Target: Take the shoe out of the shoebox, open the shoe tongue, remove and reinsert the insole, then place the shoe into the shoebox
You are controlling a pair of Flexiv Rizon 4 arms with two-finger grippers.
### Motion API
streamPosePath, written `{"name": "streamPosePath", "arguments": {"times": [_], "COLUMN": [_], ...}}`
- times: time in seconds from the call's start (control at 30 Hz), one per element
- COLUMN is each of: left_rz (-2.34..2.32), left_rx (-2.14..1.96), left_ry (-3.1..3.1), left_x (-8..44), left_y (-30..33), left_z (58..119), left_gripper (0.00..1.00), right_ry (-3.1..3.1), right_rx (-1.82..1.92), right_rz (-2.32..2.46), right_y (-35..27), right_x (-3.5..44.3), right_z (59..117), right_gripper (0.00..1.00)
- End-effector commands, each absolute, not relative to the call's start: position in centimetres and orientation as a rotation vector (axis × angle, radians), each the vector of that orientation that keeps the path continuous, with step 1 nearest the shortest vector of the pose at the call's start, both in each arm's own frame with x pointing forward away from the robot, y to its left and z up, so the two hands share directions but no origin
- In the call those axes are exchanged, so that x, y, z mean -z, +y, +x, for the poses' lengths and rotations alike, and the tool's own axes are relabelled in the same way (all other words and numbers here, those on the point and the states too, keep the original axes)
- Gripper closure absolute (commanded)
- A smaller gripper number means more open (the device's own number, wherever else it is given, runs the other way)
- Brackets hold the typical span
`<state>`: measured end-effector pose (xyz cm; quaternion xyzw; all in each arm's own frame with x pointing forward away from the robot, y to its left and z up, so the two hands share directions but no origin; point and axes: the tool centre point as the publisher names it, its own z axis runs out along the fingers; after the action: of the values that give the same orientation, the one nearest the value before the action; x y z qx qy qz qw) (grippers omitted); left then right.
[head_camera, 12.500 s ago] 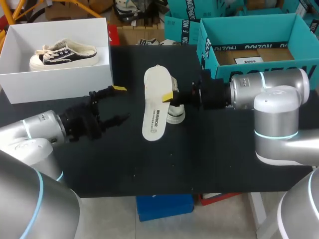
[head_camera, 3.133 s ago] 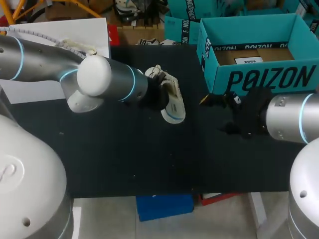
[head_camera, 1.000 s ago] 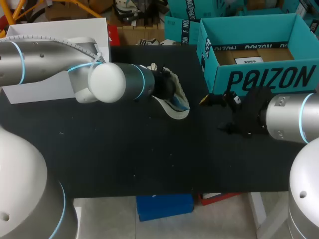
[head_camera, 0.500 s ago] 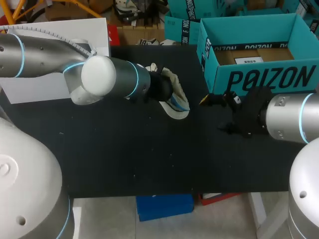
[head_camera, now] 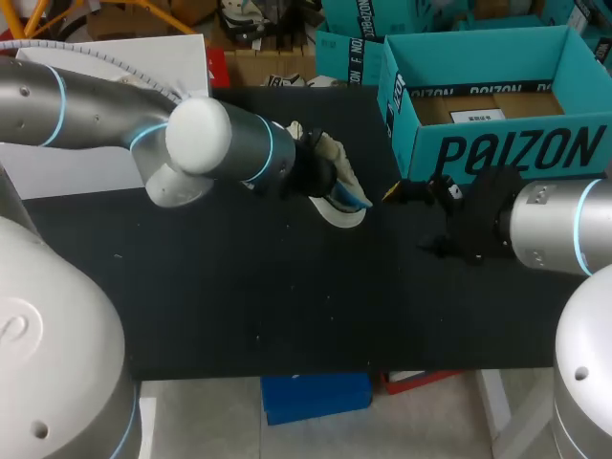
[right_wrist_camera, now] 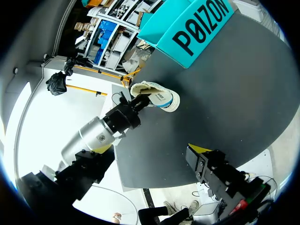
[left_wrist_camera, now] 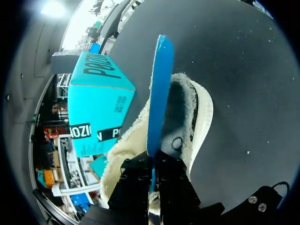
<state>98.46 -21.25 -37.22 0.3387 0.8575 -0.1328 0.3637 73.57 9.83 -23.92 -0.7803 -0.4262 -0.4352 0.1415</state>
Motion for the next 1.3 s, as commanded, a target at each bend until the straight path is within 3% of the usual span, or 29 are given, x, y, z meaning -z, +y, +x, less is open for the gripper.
{"name": "streamPosePath", "arguments": {"times": [0.03,1.03,1.07,1.1,1.13,1.2,1.3], "left_rz": [0.962,0.813,0.811,0.810,0.808,0.805,0.812], "left_rx": [0.507,0.130,0.134,0.150,0.182,0.234,0.331], "left_ry": [2.201,2.196,2.196,2.197,2.202,2.208,2.214], "left_x": [37.3,37.6,37.5,37.5,37.3,37.0,36.5], "left_y": [-20.8,-19.2,-19.4,-19.5,-19.7,-20.0,-20.2], "left_z": [99.0,101.4,101.4,101.3,101.1,100.9,100.4], "left_gripper": [1.00,1.00,0.76,0.38,0.08,0.00,0.00], "right_ry": [-1.228,-1.228,-1.228,-1.228,-1.228,-1.228,-1.228], "right_rx": [1.235,1.235,1.235,1.235,1.235,1.235,1.235], "right_rz": [-2.224,-2.224,-2.224,-2.224,-2.224,-2.224,-2.224], "right_y": [9.2,9.2,9.2,9.2,9.2,9.2,9.2], "right_x": [24.0,24.0,24.0,24.0,24.0,24.0,24.0], "right_z": [73.4,73.4,73.4,73.4,73.4,73.4,73.4], "right_gripper": [0.00,0.00,0.00,0.00,0.00,0.00,0.00]}}
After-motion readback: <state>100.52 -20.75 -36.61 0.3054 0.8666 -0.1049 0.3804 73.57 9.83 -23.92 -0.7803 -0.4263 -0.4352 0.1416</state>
